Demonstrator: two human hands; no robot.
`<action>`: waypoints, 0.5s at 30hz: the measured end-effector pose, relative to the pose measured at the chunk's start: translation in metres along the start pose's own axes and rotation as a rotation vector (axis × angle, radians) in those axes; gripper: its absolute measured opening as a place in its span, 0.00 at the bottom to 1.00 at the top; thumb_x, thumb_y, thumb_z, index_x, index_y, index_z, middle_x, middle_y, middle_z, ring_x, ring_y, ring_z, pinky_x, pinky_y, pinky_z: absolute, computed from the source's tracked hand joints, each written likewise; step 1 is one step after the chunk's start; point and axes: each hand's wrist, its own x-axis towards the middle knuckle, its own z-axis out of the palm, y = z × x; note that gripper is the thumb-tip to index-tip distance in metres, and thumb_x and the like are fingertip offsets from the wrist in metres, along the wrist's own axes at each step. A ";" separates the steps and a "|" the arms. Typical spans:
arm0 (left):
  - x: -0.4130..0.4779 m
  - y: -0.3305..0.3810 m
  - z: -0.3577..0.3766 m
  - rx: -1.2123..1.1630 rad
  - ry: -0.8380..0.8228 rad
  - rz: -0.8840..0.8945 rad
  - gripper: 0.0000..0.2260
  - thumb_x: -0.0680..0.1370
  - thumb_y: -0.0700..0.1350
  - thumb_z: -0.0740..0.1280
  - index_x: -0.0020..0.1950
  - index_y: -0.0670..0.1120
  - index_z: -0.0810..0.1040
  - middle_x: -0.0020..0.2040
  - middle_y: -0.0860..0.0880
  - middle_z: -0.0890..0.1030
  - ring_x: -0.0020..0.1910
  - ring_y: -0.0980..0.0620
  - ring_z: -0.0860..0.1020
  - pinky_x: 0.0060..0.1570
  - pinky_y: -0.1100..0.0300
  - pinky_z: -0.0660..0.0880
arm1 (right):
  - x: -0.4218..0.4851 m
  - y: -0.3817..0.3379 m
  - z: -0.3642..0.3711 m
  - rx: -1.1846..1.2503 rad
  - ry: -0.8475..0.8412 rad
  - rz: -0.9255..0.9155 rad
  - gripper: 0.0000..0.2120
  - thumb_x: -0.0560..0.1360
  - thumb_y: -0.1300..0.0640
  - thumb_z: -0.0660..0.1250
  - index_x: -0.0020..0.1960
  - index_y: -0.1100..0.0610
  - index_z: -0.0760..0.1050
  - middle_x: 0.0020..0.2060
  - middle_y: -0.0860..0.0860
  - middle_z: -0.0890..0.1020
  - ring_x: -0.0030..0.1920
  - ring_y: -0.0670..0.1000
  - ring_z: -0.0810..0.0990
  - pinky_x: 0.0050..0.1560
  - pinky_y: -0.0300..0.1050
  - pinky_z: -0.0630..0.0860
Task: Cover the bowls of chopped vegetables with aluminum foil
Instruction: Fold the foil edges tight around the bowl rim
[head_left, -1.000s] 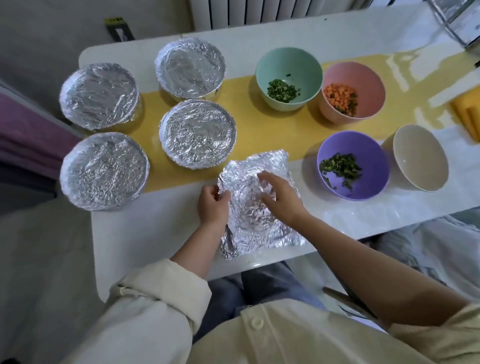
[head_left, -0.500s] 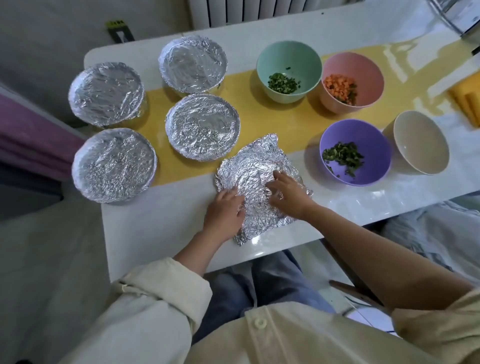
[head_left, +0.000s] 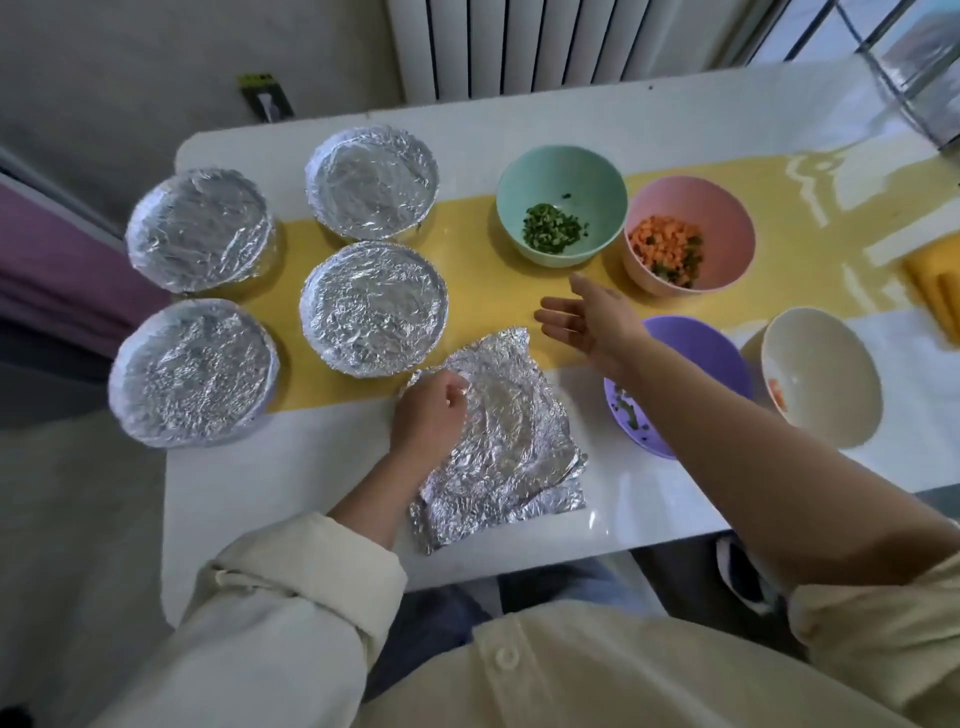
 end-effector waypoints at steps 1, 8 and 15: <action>0.005 0.011 0.002 -0.107 -0.025 -0.032 0.10 0.82 0.42 0.61 0.61 0.45 0.79 0.56 0.45 0.82 0.50 0.43 0.81 0.47 0.51 0.76 | 0.008 -0.007 -0.003 0.020 -0.029 0.041 0.16 0.83 0.53 0.58 0.65 0.62 0.64 0.53 0.61 0.78 0.42 0.55 0.83 0.43 0.46 0.81; 0.050 0.064 0.003 -0.568 -0.031 -0.270 0.09 0.83 0.43 0.60 0.60 0.44 0.77 0.52 0.46 0.83 0.47 0.47 0.81 0.53 0.47 0.78 | 0.063 -0.045 -0.006 0.129 -0.052 0.204 0.21 0.83 0.52 0.58 0.70 0.63 0.64 0.49 0.62 0.79 0.41 0.57 0.83 0.42 0.51 0.82; 0.077 0.087 -0.002 -0.675 -0.013 -0.367 0.13 0.84 0.47 0.60 0.64 0.42 0.75 0.53 0.46 0.83 0.48 0.48 0.81 0.57 0.48 0.78 | 0.070 -0.054 -0.003 -0.037 0.032 0.181 0.10 0.81 0.64 0.50 0.60 0.60 0.65 0.39 0.60 0.80 0.38 0.54 0.81 0.50 0.52 0.80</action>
